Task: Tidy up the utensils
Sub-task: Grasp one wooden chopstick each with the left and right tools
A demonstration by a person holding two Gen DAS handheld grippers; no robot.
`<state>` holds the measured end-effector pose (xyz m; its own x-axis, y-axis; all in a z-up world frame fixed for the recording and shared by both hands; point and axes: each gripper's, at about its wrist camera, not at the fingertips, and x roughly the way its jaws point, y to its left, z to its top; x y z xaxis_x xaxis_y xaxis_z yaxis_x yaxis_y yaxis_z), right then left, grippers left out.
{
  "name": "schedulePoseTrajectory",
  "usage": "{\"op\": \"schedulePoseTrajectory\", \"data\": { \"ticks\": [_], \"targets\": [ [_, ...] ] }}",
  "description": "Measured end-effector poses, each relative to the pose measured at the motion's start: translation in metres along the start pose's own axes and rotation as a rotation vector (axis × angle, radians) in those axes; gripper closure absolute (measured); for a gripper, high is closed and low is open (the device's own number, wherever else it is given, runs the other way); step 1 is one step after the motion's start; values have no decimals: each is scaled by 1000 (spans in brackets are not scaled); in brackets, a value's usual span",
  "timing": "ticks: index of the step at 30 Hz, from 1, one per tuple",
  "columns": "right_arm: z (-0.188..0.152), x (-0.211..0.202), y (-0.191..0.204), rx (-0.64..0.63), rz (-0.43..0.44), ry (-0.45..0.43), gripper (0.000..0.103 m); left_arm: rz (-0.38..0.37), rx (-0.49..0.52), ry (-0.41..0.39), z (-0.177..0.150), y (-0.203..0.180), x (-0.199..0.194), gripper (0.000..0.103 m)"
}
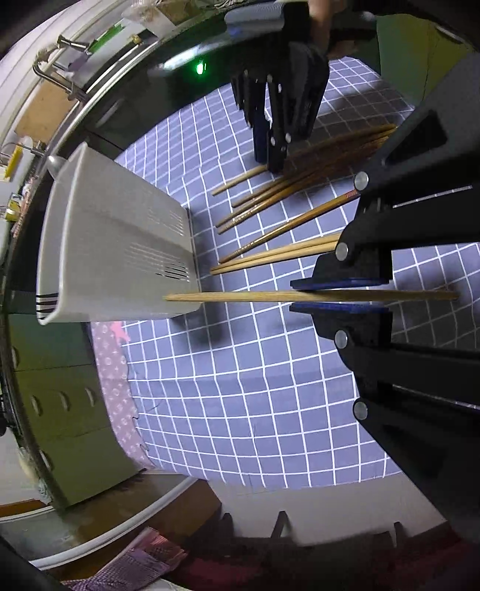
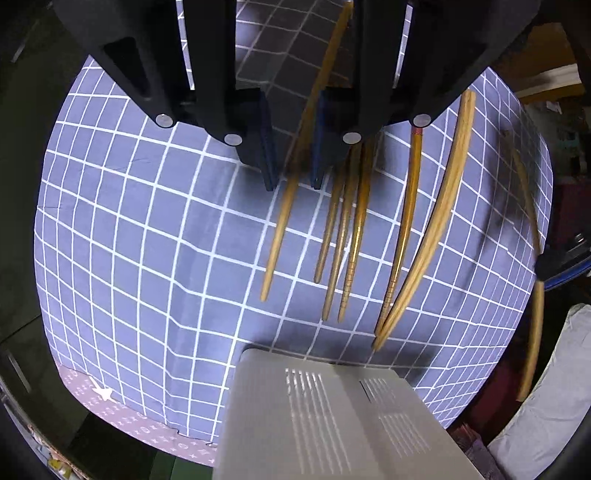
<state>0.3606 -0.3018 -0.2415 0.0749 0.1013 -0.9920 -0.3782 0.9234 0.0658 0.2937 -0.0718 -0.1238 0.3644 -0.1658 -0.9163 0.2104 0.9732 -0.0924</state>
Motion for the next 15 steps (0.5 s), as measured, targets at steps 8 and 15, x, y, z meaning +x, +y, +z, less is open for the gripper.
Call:
{"op": "schedulePoseTrajectory", "data": {
  "ticks": [8, 15],
  "targets": [
    [5, 3, 19, -13, -38, -4, 96, -19, 13, -40, -9, -3, -18, 96],
    [-7, -42, 15, 1, 25, -154, 96, -30, 17, -67, -16, -2, -32, 96]
  ]
}}
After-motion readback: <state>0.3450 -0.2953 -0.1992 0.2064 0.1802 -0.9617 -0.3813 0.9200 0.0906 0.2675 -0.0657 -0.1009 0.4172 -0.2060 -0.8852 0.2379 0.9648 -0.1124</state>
